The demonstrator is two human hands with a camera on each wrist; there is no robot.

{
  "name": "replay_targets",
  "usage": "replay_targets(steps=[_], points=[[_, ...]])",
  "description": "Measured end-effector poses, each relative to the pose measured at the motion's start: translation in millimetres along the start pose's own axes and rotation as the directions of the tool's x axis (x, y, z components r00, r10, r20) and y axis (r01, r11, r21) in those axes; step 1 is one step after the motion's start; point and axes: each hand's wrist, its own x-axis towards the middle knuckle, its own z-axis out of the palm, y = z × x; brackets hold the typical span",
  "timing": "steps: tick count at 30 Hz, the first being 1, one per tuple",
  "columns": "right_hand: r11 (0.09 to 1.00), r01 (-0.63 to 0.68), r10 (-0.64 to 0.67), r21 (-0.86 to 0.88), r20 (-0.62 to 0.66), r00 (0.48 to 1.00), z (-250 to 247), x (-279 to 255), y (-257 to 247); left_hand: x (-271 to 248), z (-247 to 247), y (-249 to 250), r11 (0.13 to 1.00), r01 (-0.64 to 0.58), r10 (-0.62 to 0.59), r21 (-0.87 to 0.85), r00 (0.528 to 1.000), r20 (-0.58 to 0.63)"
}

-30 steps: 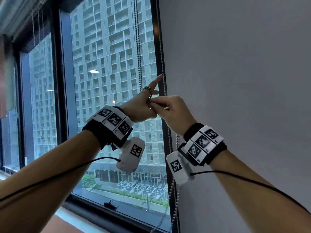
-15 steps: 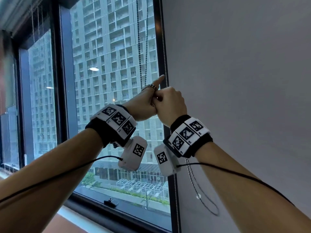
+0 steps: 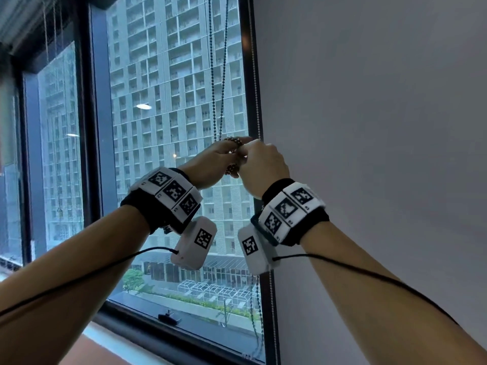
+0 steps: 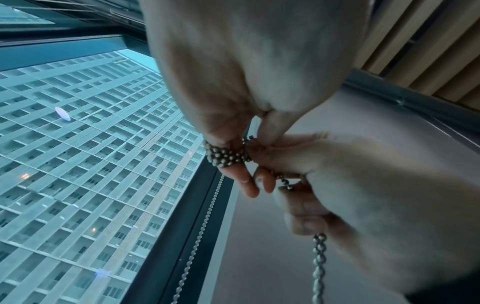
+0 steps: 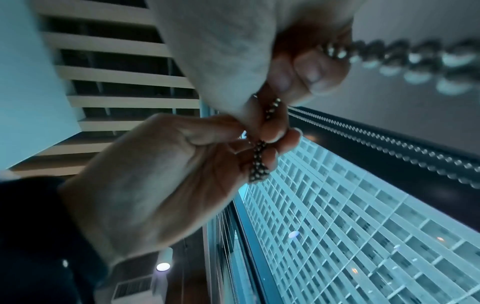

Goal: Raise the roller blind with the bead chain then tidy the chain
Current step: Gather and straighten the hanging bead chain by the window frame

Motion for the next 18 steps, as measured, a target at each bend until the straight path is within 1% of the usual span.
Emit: replay_targets(steps=[1,3,6,9,14,18], points=[[0.997,-0.024,0.025,0.072,-0.018,1.000,0.3,2.5,1.9,-0.2,-0.2,0.2,1.000,-0.012,0.012,-0.004,1.000,0.001],[0.987,-0.026,0.041,0.161,-0.090,0.995,1.9,3.6,3.9,-0.4,-0.2,2.4,1.000,-0.017,0.017,-0.019,1.000,-0.008],[0.981,-0.018,0.049,0.195,-0.157,0.986,6.2,1.9,5.4,2.0,-1.7,2.6,1.000,-0.017,0.017,-0.013,0.999,-0.027],[0.971,-0.021,0.070,0.239,-0.200,0.977,7.7,2.9,6.4,2.6,-2.1,3.0,0.998,0.013,-0.017,-0.068,0.998,-0.063],[0.953,-0.022,0.093,0.301,-0.226,0.970,9.4,3.2,9.3,2.6,-0.7,12.5,0.998,0.039,-0.035,0.056,0.997,-0.070],[0.932,-0.013,0.116,0.361,-0.267,0.957,13.6,2.3,13.3,0.4,2.6,16.0,0.997,0.020,-0.016,0.080,0.998,-0.055]])
